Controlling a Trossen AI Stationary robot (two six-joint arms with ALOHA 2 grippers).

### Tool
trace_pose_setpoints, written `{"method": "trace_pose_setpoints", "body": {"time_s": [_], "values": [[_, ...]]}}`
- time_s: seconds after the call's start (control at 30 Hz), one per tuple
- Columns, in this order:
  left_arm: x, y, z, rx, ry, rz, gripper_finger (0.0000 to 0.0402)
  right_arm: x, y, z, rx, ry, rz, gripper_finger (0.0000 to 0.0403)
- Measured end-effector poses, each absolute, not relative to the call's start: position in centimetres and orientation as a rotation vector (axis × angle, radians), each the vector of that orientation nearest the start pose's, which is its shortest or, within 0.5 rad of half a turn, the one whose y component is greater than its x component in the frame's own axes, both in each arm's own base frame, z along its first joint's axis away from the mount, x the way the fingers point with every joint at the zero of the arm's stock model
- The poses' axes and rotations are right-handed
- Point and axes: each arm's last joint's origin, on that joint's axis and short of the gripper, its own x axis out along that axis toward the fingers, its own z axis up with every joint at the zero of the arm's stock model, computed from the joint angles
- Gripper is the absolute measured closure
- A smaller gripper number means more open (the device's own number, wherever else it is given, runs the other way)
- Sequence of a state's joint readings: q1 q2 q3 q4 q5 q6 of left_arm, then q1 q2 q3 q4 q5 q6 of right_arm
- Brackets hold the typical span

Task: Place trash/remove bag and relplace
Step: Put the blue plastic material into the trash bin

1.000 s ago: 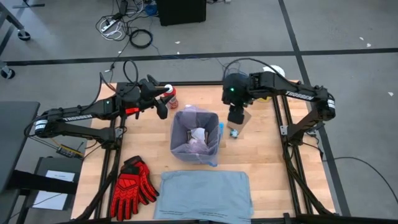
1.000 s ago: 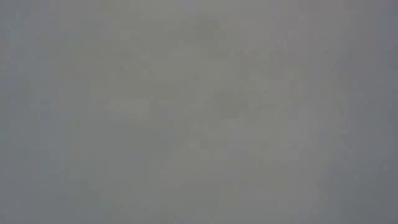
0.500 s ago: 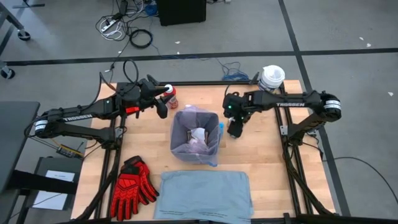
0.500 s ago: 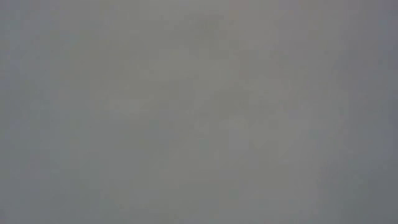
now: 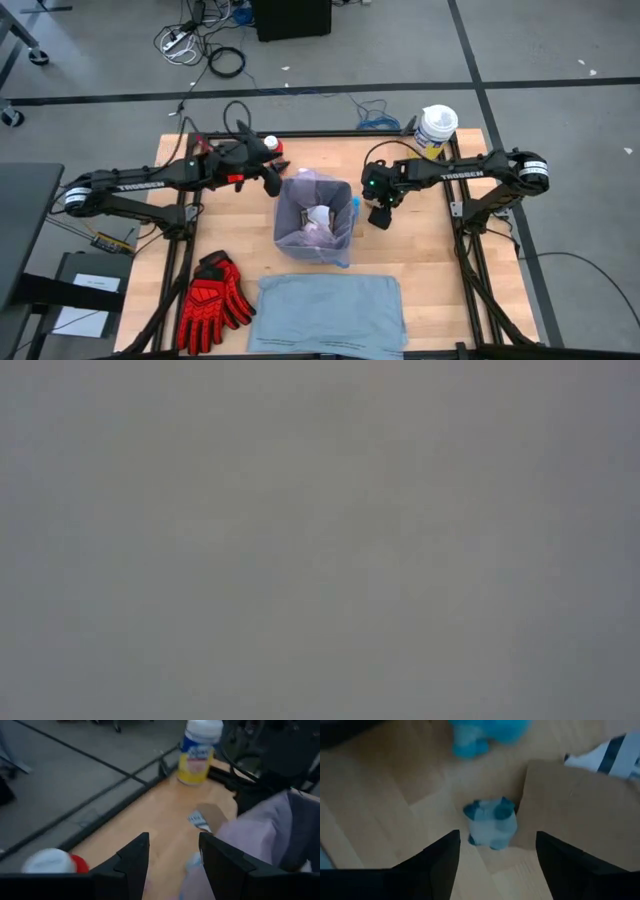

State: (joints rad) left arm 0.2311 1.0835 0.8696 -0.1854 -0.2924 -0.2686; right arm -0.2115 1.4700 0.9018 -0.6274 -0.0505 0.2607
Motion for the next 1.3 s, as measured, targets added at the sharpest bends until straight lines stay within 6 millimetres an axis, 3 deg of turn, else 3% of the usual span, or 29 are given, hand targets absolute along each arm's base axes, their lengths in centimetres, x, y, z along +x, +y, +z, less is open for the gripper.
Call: {"method": "trace_pose_setpoints", "body": {"time_s": [0.17,0.5,0.6,0.77,0.87,1.03,1.3], "values": [[23.9,6.3,30.0,-0.281,0.332,0.537,0.0218,25.7,-5.3,18.1,0.389,1.164,-0.29,0.0153],[24.0,6.3,31.7,-0.292,0.214,0.523,0.0218,24.9,-5.4,15.5,0.433,1.089,-0.292,0.0168],[24.0,6.3,32.5,-0.319,0.189,0.526,0.0218,24.6,-5.7,15.2,0.435,1.098,-0.32,0.0218],[23.7,6.3,35.7,-0.299,0.097,0.515,0.0218,24.5,-6.1,15.2,0.44,1.099,-0.317,0.0365],[23.5,6.3,37.1,-0.258,0.114,0.513,0.0218,24.8,-6.2,15.6,0.451,1.084,-0.304,0.0381],[23.0,6.1,38.1,-0.171,0.206,0.51,0.0218,26.6,-6.5,18.7,0.479,0.972,-0.261,0.0381],[22.4,5.4,39.6,-0.324,0.238,0.432,0.0233,28.2,-7.0,29.6,0.396,0.684,-0.331,0.0382]]}}
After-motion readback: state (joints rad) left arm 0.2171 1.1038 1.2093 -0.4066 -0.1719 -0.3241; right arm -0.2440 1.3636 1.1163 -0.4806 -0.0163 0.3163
